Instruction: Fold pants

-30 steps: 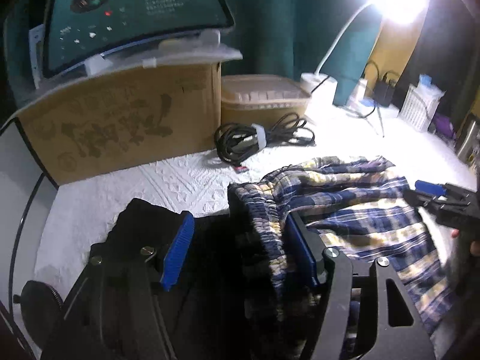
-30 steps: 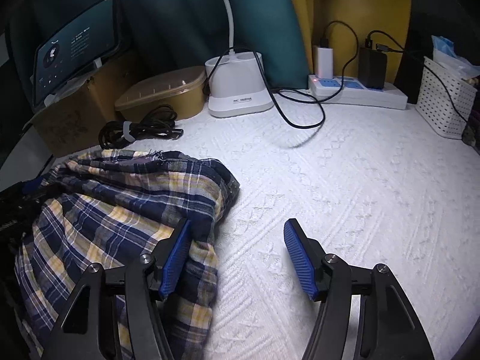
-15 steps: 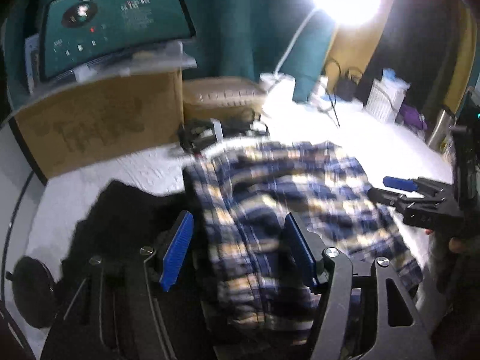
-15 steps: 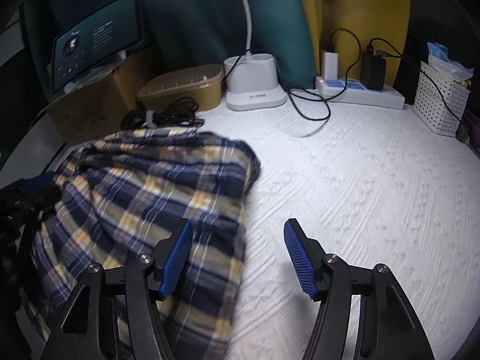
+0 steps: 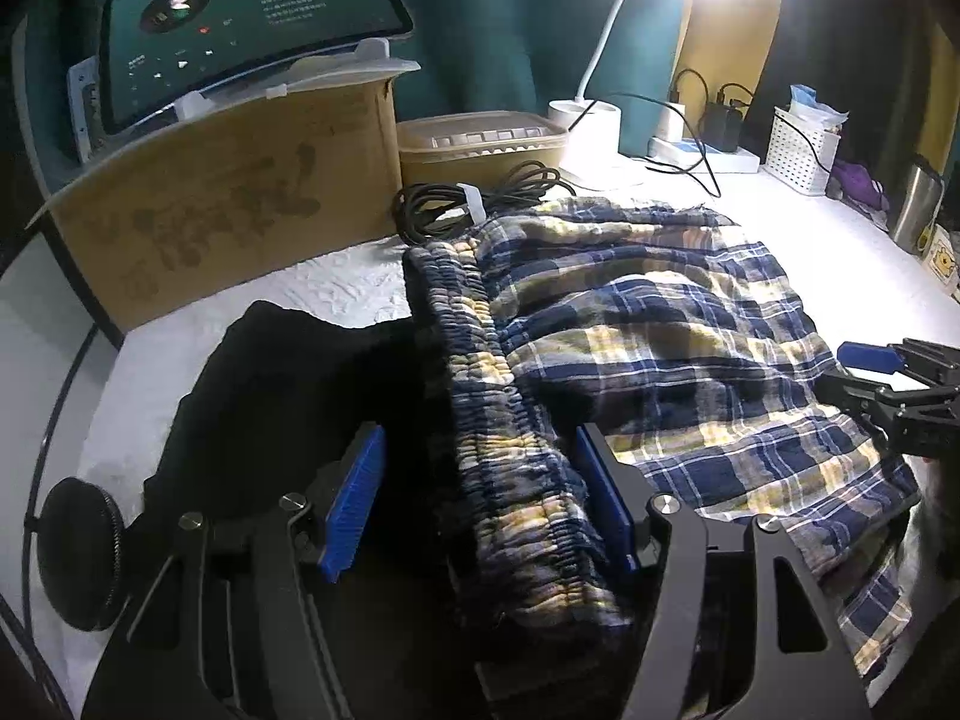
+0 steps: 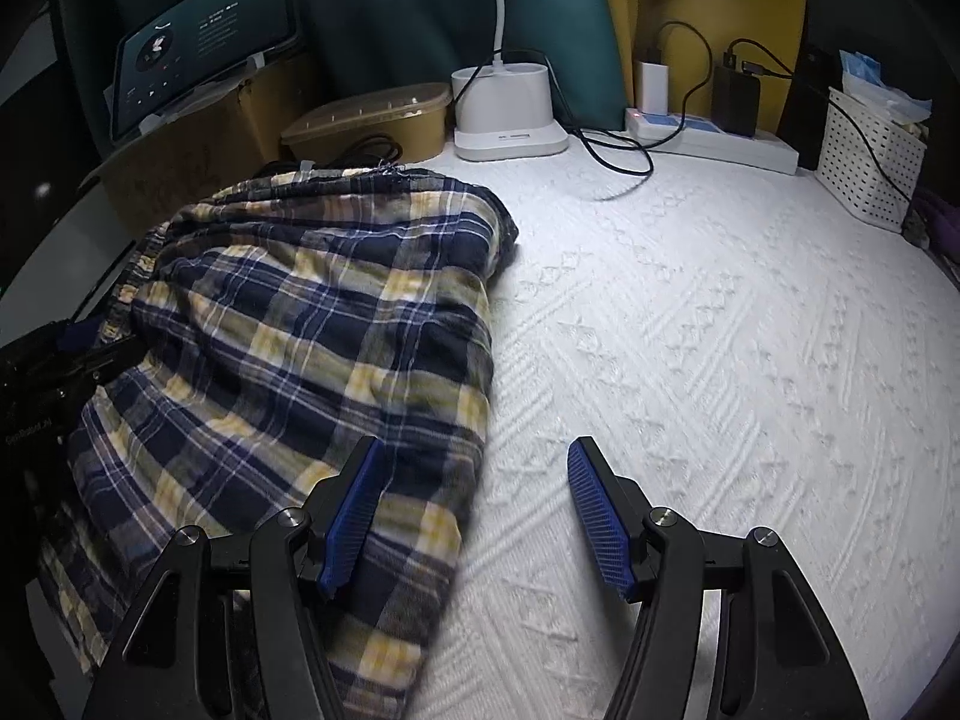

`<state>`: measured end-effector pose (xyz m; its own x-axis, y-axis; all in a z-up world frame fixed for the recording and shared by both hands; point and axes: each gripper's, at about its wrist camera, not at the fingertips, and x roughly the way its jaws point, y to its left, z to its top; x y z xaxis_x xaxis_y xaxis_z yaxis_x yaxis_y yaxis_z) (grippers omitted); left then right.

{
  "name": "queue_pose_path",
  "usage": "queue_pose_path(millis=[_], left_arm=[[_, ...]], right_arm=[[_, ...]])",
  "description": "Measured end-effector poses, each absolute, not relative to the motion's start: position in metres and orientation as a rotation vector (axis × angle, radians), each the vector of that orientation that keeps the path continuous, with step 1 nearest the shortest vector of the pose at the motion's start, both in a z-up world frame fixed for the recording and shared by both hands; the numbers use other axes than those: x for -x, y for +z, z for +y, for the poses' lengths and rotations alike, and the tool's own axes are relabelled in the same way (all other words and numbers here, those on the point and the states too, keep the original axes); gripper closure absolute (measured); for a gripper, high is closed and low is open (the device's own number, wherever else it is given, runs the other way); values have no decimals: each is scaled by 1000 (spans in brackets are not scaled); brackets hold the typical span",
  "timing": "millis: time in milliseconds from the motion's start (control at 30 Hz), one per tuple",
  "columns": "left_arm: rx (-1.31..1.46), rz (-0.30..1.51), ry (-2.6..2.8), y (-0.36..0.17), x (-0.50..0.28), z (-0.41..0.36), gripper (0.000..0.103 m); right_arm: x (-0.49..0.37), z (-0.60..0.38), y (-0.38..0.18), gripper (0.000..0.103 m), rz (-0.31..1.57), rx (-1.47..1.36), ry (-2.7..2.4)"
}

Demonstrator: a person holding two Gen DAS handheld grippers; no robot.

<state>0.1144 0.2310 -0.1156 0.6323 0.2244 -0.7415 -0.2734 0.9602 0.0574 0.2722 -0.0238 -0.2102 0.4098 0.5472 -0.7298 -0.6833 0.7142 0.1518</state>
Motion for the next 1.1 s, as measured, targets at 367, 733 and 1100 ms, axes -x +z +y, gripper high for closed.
queue_pose_path(millis=[367, 733, 1100], left_arm=[[76, 795, 201, -102, -94, 205, 38], [97, 833, 216, -120, -77, 208, 38], [112, 794, 227, -110, -62, 200, 38]], right_arm=[[-247, -36, -209, 38, 833, 193, 785], [-223, -55, -216, 38, 828, 204, 758], [-203, -89, -210, 38, 807, 177, 706]])
